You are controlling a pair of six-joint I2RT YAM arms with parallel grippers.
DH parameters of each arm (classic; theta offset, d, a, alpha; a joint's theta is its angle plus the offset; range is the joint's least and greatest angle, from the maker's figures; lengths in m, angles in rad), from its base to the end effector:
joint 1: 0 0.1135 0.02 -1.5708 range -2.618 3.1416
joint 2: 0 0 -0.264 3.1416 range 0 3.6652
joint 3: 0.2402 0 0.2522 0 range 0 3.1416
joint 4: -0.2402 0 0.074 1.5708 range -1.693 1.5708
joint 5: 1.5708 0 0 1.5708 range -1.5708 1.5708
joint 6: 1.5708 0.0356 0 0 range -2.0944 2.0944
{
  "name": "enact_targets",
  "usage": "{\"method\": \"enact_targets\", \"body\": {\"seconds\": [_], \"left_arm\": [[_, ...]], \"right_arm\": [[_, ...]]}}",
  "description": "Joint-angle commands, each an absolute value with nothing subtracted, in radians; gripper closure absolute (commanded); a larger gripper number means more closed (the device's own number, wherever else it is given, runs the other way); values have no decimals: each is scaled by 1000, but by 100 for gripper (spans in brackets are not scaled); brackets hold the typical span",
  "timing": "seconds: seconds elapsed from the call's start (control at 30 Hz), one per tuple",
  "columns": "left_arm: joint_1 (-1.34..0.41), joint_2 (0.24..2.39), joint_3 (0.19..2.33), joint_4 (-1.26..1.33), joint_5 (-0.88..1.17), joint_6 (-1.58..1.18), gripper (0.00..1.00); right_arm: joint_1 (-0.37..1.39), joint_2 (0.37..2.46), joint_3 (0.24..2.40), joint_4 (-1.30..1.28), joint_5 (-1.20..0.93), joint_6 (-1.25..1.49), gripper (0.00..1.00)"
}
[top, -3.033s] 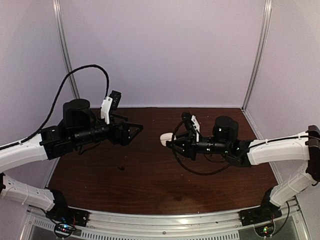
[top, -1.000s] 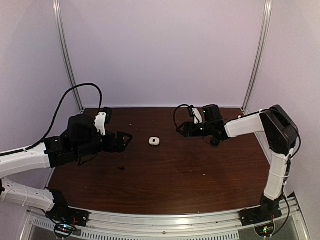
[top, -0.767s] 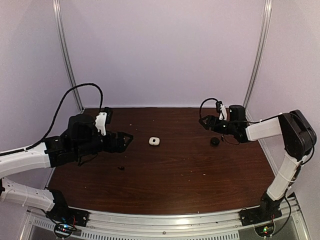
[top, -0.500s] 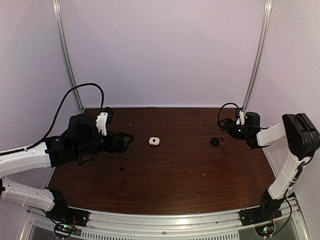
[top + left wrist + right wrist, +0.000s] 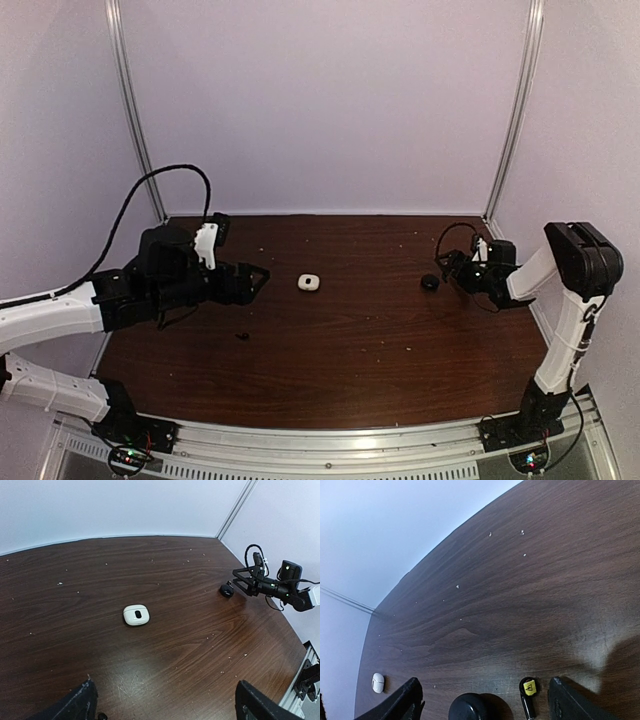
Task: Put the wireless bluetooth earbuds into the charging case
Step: Move the charging case to the center of the board.
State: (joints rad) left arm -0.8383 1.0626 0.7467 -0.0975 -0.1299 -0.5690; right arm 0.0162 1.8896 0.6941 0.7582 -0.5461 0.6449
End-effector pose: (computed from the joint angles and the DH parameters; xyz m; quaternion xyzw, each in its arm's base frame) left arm 0.1660 -0.1777 0.2812 0.0770 0.8326 -0.3117 0.4513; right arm 0.3426 0.0240 0.1141 0.1135 0.8174 0.3830 0.4152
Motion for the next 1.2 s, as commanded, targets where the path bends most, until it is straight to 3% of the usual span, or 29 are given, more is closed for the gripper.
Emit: {"method": "enact_targets", "body": {"seconds": [0.0,0.73,1.17], "left_arm": [[-831,1075,780,-63,-117,-554,2],[-831,1057,784,-84,-135,-567,2],[-831,1042,778,-79,-127,-564,2]], "right_arm": [[13,1944,728,866,-594,694,13],[171,2031,658,1005,-635,838,16],[234,1896,638,957,-643,816,18]]}}
